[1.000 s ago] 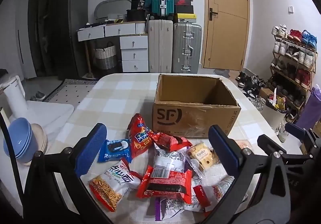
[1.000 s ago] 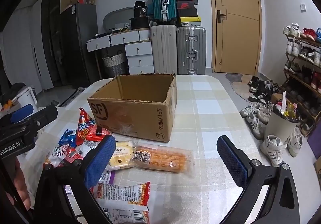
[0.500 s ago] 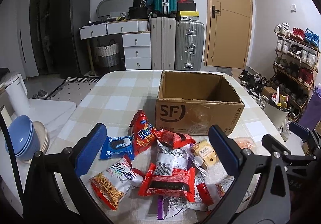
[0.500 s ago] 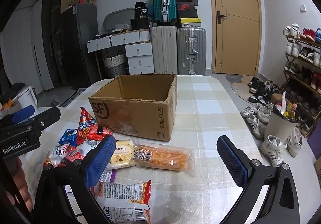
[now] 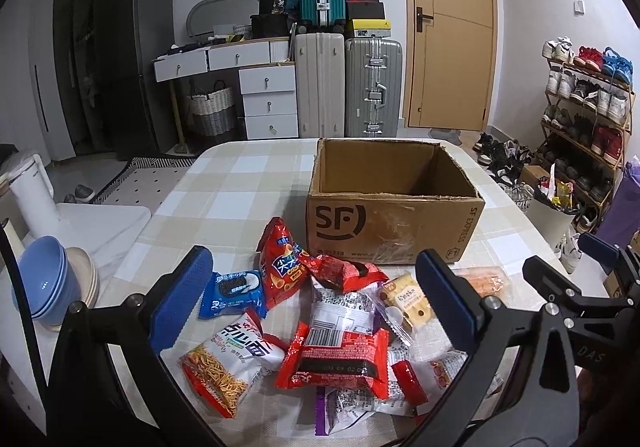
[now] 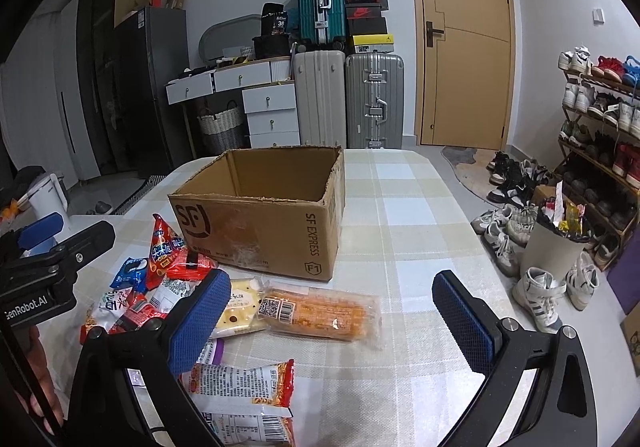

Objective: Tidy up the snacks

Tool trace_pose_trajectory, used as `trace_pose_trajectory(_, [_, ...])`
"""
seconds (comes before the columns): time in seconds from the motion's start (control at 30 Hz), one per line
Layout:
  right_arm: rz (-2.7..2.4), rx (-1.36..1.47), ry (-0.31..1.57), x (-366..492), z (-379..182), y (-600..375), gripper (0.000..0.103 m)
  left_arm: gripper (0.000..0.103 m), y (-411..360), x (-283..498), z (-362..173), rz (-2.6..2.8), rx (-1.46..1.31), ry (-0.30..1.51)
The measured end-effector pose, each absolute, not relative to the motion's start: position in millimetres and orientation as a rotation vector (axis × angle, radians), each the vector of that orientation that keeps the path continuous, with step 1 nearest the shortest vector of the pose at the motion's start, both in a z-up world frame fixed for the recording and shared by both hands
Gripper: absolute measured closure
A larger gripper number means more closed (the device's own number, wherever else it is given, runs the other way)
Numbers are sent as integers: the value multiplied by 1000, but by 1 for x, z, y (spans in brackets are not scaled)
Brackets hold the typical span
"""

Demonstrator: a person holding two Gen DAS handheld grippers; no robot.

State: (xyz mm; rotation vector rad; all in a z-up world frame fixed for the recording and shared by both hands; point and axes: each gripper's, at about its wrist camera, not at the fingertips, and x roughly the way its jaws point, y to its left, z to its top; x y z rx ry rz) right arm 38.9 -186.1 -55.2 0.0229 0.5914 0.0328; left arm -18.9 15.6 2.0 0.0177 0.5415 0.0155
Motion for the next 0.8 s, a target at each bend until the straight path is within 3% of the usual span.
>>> trace_pose_trajectory(0.8, [31,25,593,37,-55,-187,0,1,13,-19,0,20,32,545])
